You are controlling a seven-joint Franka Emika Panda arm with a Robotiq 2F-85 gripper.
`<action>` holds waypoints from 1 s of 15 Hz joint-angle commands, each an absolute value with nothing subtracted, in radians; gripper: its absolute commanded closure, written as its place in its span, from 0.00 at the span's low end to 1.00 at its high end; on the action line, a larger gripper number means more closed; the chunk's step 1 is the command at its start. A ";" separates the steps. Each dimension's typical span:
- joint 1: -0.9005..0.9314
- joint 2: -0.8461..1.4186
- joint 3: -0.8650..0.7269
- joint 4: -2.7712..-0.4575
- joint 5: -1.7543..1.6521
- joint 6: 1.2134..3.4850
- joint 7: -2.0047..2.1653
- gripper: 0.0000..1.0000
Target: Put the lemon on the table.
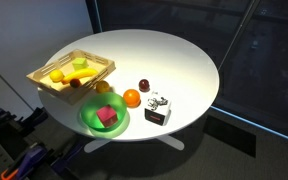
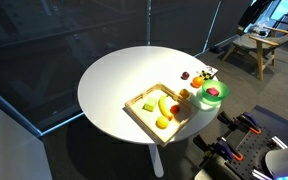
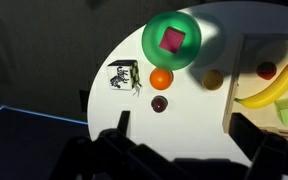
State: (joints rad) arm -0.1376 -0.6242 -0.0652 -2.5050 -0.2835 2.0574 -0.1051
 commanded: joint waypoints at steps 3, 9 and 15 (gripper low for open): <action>-0.108 -0.508 -0.072 -2.425 -0.263 2.064 -0.101 0.00; -0.070 -0.373 -0.080 -2.386 -0.217 2.149 -0.136 0.00; -0.023 -0.249 -0.082 -2.374 -0.117 2.252 -0.225 0.00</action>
State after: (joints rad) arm -0.0484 -0.3092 -0.0681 -2.4083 -0.1701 2.2273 -0.1535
